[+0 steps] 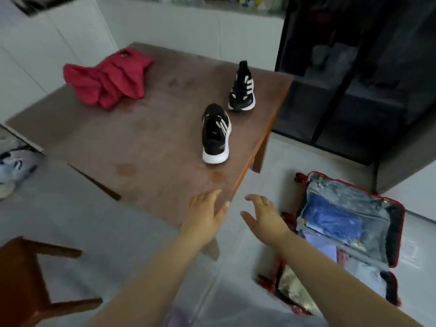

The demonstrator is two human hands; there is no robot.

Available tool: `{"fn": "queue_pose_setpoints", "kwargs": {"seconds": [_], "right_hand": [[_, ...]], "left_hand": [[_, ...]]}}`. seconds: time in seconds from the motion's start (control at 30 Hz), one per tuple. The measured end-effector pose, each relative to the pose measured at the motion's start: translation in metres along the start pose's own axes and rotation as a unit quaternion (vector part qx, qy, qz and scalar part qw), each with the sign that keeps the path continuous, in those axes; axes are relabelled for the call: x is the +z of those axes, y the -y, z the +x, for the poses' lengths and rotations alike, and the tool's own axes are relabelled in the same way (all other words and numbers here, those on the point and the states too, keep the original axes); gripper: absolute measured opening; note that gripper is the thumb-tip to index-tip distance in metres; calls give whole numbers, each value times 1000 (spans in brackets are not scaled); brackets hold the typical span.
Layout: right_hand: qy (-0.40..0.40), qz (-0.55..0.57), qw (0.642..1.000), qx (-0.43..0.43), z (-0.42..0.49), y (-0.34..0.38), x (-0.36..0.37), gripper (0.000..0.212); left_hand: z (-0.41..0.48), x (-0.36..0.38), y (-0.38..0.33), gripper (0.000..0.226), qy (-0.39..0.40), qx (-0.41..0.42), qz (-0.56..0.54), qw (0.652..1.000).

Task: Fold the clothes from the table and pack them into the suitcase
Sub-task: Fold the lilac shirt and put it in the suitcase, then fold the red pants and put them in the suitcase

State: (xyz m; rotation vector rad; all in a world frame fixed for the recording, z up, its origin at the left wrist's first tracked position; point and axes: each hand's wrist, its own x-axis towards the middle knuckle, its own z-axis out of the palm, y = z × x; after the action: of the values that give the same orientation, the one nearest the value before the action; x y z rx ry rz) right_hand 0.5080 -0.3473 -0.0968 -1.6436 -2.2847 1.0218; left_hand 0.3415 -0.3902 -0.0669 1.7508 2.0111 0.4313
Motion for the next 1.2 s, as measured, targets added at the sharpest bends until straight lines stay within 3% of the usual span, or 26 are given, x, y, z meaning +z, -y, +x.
{"fn": "queue_pose_setpoints", "kwargs": {"seconds": [0.13,0.27,0.33,0.6,0.93,1.03,1.2], "right_hand": [[-4,11,1000,-19,35,98,61,53],[-10,32,999,-32,62,185,112,53],[-4,22,999,-39,74,215,124,54],[0,-3,1000,-23,159,261,132,50],[-15,-2,993,-119,303,366,133,52],[-42,5,989,-142,343,390,126,53],[-47,-7,993,-111,404,421,122,62]], "left_hand": [[-2,-69,97,84,2,-15,55,998],[9,-120,173,56,5,-50,102,994],[16,-135,195,53,18,-47,105,993],[74,-152,265,56,51,-18,75,996],[172,-260,358,72,-74,-82,85,990],[201,-274,378,75,-69,-76,80,991],[263,-296,414,78,-50,-37,79,995]]}}
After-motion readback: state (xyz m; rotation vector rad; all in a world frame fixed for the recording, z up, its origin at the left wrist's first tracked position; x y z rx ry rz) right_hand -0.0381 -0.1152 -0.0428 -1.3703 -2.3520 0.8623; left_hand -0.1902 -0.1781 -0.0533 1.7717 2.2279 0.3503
